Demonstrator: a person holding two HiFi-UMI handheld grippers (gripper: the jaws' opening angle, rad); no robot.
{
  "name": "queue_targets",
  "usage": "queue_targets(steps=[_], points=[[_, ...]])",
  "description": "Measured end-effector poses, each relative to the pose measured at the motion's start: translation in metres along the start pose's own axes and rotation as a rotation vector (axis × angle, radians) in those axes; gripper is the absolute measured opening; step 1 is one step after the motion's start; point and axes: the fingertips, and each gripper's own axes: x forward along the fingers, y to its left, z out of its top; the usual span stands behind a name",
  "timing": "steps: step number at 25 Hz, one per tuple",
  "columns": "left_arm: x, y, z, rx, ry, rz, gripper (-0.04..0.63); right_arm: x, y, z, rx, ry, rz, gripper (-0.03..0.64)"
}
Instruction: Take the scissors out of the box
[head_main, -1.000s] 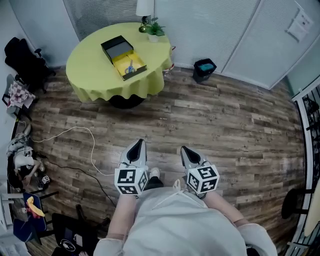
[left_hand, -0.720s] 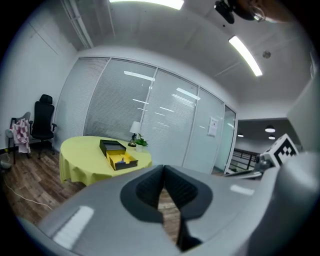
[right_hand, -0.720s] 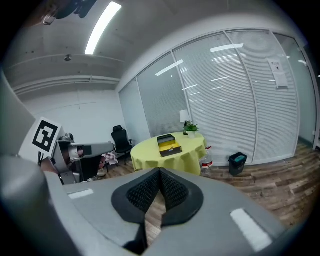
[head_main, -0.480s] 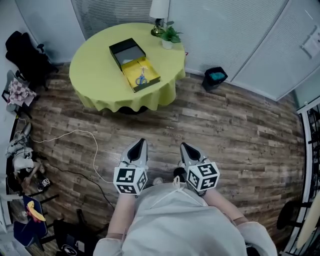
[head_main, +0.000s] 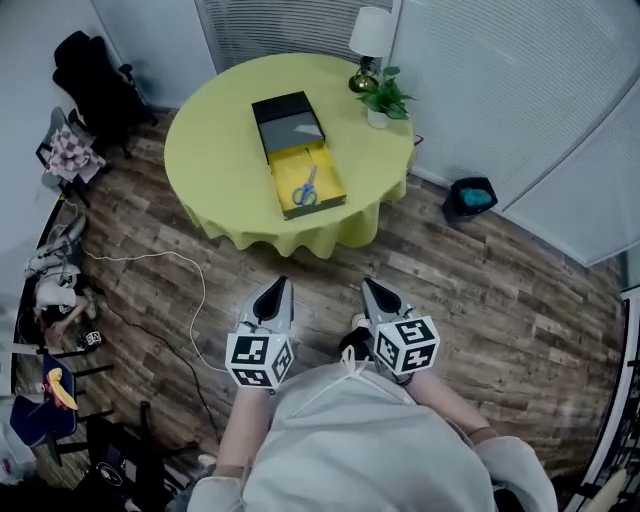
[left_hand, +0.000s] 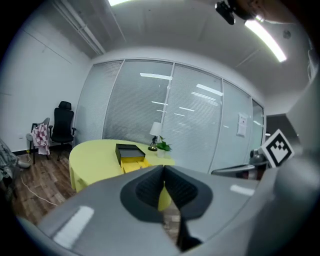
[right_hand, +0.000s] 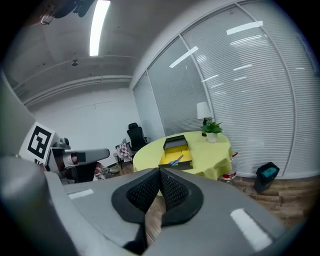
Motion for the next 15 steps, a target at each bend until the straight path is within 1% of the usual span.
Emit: queue_targets(steps=[4,7,9,11,13,15], points=[[0.053,-0.012,0.023,0.005,-0.034,0.070,0.006,0.035,-0.051,0.041,-0.041,0.009,0.078,0.000],[0.095,-0.017,0.030,0.019,-0.046,0.146,0.006,0.059,-0.092,0.062,-0.059,0.030,0.121,0.000],[0.121,-0.017,0.030,0.007,-0.029,0.201,0.006,0.074,-0.116,0.072,-0.062,0.048,0.146,0.000],[0.146,-0.015,0.027,-0.022,-0.003,0.239,0.006,0.088,-0.136,0.080,-0.066,0.067,0.170,0.000],[0.167,-0.011,0.028,-0.041,0.016,0.258,0.006,0.105,-0.152,0.085,-0.069,0.087,0.187,-0.001],[0.182,-0.004,0.027,-0.042,0.039,0.266,0.006,0.121,-0.160,0.088,-0.063,0.106,0.198,0.000]])
